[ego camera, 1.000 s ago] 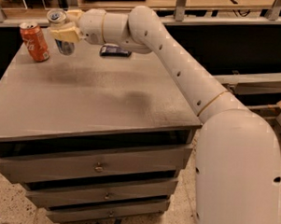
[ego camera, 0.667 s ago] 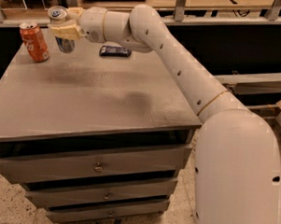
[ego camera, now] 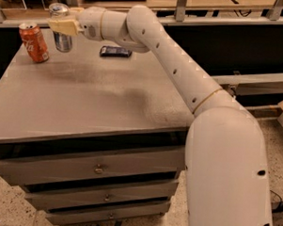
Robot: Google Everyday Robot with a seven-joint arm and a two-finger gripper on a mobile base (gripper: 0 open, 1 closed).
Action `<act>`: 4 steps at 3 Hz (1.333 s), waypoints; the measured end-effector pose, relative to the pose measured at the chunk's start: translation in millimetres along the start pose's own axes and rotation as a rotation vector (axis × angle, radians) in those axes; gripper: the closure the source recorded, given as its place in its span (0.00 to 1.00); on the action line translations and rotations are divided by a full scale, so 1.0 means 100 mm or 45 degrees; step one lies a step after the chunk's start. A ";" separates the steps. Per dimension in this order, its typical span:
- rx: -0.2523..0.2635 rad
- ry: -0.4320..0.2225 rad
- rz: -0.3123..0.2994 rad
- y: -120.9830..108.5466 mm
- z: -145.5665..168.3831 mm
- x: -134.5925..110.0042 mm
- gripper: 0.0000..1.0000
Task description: Move redbull can near coke can
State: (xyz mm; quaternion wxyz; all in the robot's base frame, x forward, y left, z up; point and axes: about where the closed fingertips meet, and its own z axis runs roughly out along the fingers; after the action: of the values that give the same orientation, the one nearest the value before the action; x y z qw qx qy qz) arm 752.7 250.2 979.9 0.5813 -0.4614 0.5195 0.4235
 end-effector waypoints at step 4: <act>0.078 0.114 0.063 -0.25 0.31 0.41 0.71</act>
Offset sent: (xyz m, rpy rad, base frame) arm 0.0275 0.0026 -0.0266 -0.1457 0.0869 -0.0807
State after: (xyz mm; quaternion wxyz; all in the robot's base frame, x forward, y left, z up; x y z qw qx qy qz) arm 787.7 276.1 942.2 0.5607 -0.4487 0.5690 0.4006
